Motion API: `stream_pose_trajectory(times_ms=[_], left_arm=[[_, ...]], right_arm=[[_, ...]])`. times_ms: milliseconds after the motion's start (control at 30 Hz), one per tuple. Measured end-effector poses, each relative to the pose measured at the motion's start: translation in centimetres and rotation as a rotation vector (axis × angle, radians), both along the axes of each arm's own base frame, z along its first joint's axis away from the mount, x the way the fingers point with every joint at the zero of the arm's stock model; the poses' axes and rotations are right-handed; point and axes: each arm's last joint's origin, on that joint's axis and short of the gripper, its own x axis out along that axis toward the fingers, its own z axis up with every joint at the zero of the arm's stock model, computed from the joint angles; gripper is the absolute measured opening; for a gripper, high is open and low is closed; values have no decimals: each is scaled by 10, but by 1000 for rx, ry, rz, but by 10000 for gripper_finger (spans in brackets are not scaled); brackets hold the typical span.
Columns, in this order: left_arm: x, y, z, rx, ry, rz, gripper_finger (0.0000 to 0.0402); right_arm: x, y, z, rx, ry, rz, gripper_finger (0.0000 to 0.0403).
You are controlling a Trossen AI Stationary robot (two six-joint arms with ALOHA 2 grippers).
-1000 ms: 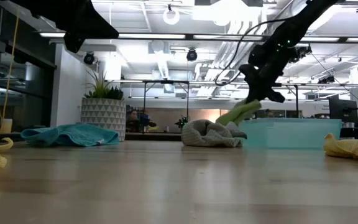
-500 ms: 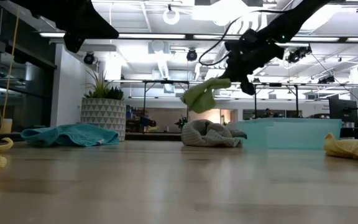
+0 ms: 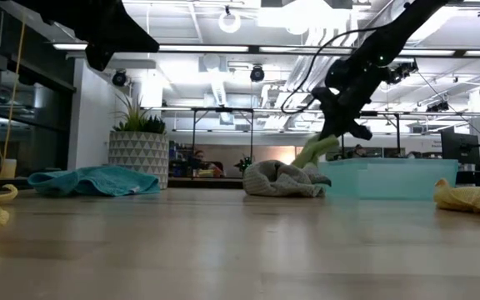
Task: Fold microfiber towels
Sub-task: Put the folded green microfiber cloth into the green bin
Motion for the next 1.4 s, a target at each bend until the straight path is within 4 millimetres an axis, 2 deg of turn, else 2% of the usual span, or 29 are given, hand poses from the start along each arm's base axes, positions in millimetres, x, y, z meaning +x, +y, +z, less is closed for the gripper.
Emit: stream_pose_trajectory(times_ms=[100,267,500,633,733,933,1100,1400], left_arm=[[0,0,0,0,0,0,0],[0,0,0,1,1,0,0],[0,0,0,0,2,1,0],[0,0,0,-1,2,0,0],[0,0,0,-3,1,1,0],[0,0,0,-21,-7,8,0],[0,0,0,-21,-7,8,0],[0,0,0,-16,-8,19,0]], right_arm=[[-3,0,5,17,-42,-15,0],[7,4,10,85,-174,55,0],[31,5,0,139,-274,123,0],[39,-2,-11,125,-238,47,0],[36,-11,-13,95,-227,-30,0],[19,-20,-17,167,-190,-144,0],[8,-19,-20,199,-141,-139,0],[-21,-11,-1,122,-51,-110,0]])
